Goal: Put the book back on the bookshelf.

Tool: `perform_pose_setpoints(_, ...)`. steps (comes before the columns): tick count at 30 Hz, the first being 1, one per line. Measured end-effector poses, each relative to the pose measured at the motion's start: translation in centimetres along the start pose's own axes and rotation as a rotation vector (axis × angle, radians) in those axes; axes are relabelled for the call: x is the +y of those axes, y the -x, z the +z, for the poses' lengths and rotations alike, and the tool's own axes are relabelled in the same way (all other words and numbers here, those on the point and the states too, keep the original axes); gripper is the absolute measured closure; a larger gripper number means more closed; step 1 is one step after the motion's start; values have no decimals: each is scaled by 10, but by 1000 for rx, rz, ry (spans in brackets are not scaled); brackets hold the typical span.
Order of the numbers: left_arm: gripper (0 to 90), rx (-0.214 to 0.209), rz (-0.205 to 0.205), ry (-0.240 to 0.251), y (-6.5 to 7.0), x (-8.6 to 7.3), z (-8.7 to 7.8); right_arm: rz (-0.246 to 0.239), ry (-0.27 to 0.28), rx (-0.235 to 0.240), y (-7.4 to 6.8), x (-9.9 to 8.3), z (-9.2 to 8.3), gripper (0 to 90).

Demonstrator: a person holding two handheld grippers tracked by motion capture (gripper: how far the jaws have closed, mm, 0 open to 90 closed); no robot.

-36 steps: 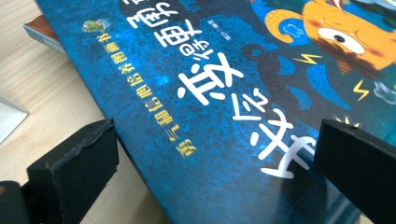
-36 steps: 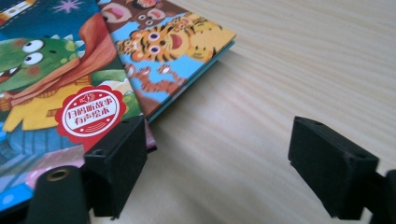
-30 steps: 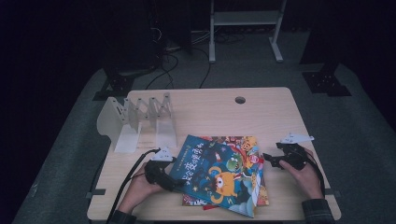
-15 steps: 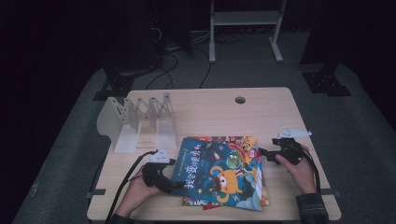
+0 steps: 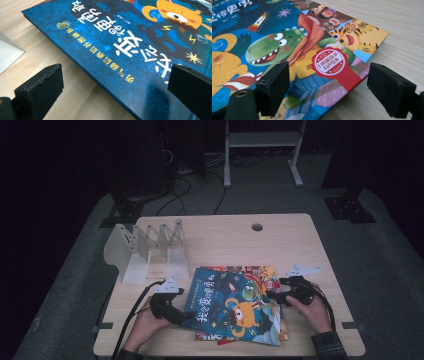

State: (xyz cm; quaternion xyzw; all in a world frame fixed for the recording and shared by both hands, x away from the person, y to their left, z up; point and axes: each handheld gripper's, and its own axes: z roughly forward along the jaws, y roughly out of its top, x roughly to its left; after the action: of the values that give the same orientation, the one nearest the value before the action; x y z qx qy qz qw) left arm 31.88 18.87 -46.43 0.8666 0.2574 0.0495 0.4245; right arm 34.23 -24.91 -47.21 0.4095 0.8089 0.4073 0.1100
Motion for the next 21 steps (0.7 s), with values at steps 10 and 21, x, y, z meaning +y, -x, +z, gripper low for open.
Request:
perform_pose_setpoints(10,0,19,-29,-4,-4,-5,-5,-36,-2,11,-15,12,15,177)
perform_pose_setpoints(21,0,66,-93,19,-4,-22,-19,-77,-1,21,-29,18,20,271)
